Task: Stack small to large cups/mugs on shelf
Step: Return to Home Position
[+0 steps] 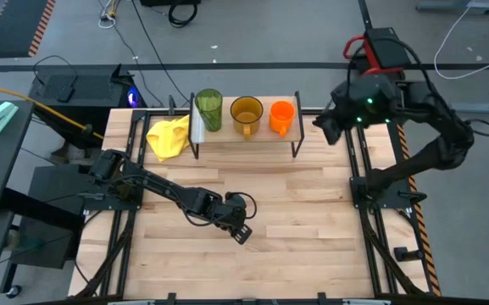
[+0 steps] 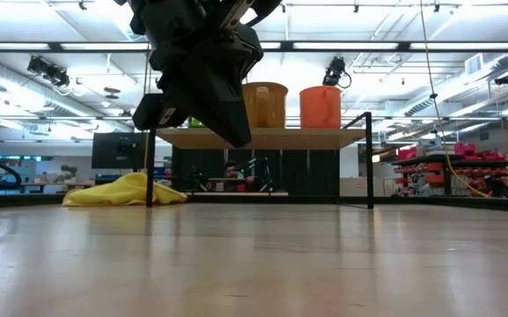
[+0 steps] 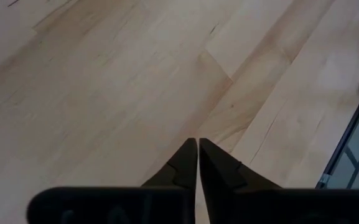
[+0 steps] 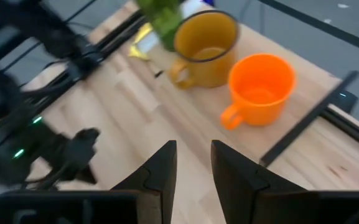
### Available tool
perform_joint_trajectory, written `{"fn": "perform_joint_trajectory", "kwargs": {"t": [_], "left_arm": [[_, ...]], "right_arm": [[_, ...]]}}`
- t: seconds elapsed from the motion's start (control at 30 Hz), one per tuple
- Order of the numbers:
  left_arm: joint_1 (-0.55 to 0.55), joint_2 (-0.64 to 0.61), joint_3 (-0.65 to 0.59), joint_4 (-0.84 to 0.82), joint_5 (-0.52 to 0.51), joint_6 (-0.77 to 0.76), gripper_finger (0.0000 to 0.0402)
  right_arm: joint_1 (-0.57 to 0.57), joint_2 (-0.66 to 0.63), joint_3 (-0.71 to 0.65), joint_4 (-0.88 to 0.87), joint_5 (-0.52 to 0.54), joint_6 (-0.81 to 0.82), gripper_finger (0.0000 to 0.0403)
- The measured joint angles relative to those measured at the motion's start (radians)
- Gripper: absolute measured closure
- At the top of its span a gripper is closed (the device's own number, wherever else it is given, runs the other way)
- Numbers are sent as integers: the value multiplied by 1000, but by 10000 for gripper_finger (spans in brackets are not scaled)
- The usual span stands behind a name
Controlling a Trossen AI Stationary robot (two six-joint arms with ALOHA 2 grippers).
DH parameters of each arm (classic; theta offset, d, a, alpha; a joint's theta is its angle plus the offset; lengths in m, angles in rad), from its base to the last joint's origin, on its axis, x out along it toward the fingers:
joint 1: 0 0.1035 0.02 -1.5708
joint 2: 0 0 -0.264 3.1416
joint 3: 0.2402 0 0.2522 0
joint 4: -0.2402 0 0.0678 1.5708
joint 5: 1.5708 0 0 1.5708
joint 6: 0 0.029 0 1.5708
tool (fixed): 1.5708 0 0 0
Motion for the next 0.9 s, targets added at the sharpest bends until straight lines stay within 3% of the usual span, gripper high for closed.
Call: {"fn": "perform_joint_trajectory", "kwargs": {"t": [0.27,0.5,0.6,0.77,0.9], "left_arm": [[0,0,0,33,0,-2,374],[-2,-22,0,335,78,210,380],[4,-78,0,393,79,293,376],[30,-230,0,368,19,457,369],[31,-364,0,315,-111,576,368]], "right_arm": [[164,-33,0,-39,0,50,297],[291,-38,0,-24,1,78,297],[347,-47,0,30,17,63,298],[449,-83,0,171,93,7,296],[529,-111,0,261,149,-44,296]]}}
